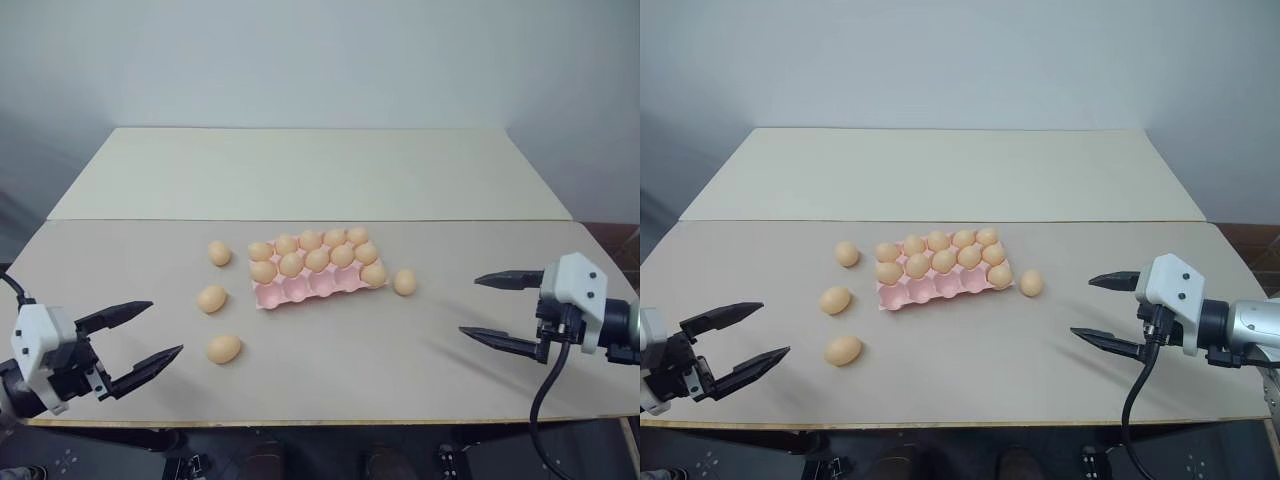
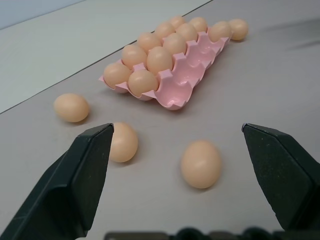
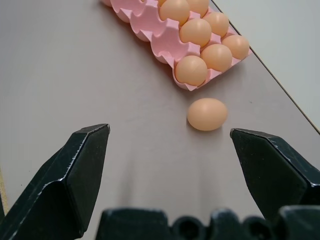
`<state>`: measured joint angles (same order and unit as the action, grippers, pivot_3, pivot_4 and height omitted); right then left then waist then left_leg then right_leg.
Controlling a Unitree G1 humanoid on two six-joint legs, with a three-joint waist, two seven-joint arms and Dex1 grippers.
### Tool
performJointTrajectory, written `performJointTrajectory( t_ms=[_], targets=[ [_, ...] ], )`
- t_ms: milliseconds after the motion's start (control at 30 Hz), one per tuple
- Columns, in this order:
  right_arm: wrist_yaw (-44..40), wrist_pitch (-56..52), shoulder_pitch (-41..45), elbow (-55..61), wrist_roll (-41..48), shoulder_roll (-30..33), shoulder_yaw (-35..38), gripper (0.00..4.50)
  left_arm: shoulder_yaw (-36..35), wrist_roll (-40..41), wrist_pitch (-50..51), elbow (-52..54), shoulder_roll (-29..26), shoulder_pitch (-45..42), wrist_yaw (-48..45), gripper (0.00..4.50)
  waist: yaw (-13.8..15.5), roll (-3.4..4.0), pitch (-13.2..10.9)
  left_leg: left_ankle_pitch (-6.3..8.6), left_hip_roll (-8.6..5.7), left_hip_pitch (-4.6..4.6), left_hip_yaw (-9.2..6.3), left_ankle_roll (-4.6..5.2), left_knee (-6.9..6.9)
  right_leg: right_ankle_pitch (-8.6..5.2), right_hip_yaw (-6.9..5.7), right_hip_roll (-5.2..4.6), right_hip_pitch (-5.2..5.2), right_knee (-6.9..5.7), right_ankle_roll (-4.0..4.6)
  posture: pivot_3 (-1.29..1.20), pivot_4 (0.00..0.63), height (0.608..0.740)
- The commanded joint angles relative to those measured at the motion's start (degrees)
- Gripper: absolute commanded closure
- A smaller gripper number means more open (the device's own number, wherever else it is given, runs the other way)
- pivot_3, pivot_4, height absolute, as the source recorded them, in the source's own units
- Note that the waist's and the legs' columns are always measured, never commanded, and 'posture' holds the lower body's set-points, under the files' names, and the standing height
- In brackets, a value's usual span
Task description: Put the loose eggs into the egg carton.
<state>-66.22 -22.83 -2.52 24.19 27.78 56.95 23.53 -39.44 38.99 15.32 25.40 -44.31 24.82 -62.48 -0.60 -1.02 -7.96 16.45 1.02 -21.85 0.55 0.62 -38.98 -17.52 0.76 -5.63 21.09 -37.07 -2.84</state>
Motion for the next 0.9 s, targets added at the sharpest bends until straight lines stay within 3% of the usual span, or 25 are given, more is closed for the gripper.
performJointTrajectory(
  t_ms=[33,633,767,900],
  targets=[
    [-0.51,1.48,0.67,0.71,0.36,1.13,1.32,0.0,-2.31,1.86,-0.5,1.18,0.01,0.27,-0.99,0.03,0.0,0.0,0.0,0.0,0.0,0.0,0.0,0.0,0.0,0.0,0.0,0.0,0.0,0.0,0.0,0.0,0.15,0.74],
    [2.2,-0.49,4.71,-0.74,0.06,1.57,-0.3,0.0,0.02,1.67,0.03,1.65,0.43,-2.38,0.99,0.03,-0.11,0.0,0.0,0.0,0.0,0.01,0.01,0.0,0.01,0.0,0.01,0.01,0.01,-0.01,0.0,0.0,0.15,0.74],
    [4.98,-2.06,8.32,-0.49,-0.33,0.79,-3.92,0.0,1.64,1.31,0.11,1.24,-0.36,-3.22,0.3,0.03,-0.11,0.0,0.0,0.0,0.0,0.0,0.01,0.0,0.0,0.0,0.01,0.0,0.01,0.0,0.0,0.0,0.15,0.74],
    [6.62,-1.43,13.96,-3.26,-5.41,0.66,-12.95,0.0,3.72,1.5,0.52,0.79,-1.15,-5.64,0.44,0.03,-0.1,0.01,0.0,0.0,0.0,0.06,0.01,0.0,-0.01,0.0,0.01,0.01,0.0,-0.05,0.01,0.0,0.15,0.74]
  ],
)
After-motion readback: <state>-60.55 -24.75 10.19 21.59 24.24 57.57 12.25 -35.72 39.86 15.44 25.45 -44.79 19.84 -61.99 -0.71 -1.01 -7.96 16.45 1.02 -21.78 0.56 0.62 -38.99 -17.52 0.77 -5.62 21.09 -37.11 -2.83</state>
